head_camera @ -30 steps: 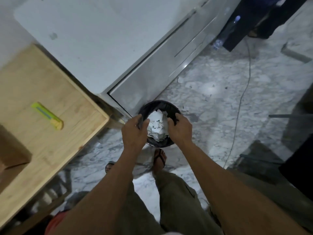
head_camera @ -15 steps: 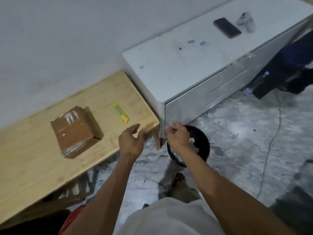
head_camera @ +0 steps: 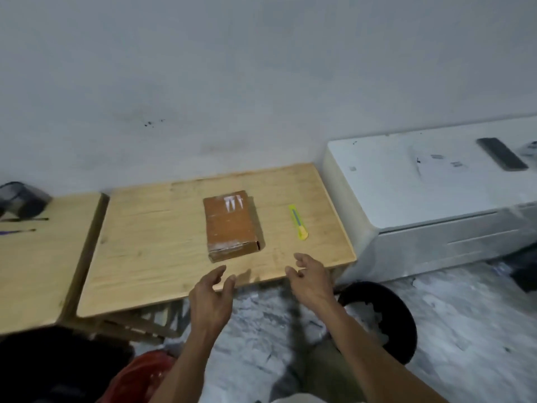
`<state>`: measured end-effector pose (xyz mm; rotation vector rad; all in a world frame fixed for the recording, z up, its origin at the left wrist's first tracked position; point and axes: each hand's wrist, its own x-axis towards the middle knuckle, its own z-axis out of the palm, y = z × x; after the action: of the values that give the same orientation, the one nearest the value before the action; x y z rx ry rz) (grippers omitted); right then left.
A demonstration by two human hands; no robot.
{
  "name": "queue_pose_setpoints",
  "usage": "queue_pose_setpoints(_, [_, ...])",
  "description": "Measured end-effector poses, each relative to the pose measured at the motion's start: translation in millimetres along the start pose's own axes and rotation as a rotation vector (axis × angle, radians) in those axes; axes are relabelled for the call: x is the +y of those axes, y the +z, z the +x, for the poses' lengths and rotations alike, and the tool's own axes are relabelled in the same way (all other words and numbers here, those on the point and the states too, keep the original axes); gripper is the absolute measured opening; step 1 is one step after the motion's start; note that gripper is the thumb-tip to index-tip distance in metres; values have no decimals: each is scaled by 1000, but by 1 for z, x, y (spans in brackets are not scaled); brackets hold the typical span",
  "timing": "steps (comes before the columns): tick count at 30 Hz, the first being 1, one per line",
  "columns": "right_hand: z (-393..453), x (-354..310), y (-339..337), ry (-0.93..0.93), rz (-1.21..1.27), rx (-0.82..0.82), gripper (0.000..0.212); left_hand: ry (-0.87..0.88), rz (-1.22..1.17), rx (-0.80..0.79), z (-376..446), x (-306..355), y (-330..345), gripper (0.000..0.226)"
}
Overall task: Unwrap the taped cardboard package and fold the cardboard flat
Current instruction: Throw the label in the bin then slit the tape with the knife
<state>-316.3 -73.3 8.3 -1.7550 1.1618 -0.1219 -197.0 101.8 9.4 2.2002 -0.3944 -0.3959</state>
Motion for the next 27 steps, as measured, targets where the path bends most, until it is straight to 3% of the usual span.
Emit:
queue_pose_setpoints(4, [14, -20, 25, -20, 0, -46, 49, -91, -4, 56, 19, -21, -9, 41])
queue_pose_setpoints(12, [107, -62, 45, -158, -93, -28, 50, -42, 77, 93, 103, -3, 17, 60])
queue_pose_setpoints(18, [175, -63, 34, -64, -160, 75, 44, -85, 197, -31, 157, 10, 38, 80])
queue_pose_setpoints(27, [231, -26, 11, 88, -388, 191, 34, -169, 362, -74, 199, 13, 79, 92])
